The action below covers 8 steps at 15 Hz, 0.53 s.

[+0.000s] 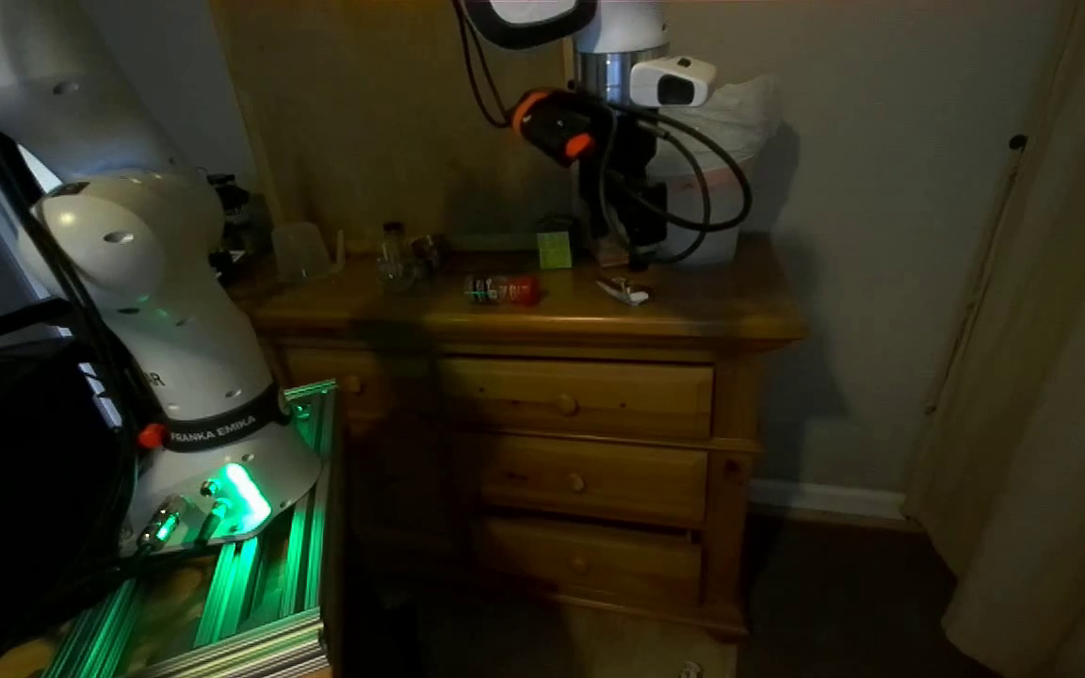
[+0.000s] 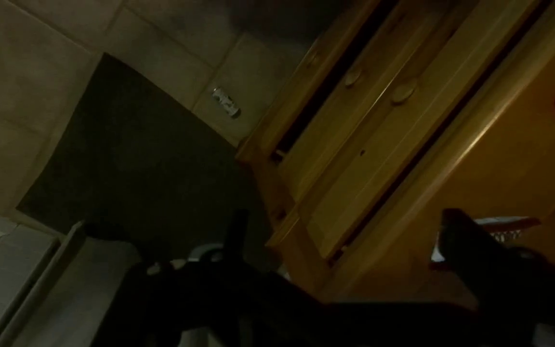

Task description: Put the bottle upright

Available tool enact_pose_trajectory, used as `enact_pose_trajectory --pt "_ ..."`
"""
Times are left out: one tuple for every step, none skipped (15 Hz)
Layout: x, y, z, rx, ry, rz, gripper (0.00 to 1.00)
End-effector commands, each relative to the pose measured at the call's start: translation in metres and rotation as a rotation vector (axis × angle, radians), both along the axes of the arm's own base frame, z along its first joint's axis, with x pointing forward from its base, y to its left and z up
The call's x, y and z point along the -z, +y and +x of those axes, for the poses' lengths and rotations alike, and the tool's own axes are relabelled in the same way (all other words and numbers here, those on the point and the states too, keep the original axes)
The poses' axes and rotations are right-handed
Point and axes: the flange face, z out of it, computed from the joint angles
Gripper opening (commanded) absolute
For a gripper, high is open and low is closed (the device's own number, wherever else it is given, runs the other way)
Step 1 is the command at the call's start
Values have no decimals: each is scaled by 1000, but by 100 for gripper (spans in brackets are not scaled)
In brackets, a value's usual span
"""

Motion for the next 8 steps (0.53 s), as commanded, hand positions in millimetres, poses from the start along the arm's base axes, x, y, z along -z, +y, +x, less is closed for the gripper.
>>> enact_pose_trajectory --pt "12 47 40 43 127 45 100" --pt "17 60 47 32 164 64 100" --pt "23 71 54 34 196 72 100" --pt "31 84 60 31 241 94 100" --pt "37 95 64 37 288 104 100" --pt "43 104 69 53 327 110 100" --pt "49 112 73 61 352 102 100" --pt "56 121 77 71 379 92 100"
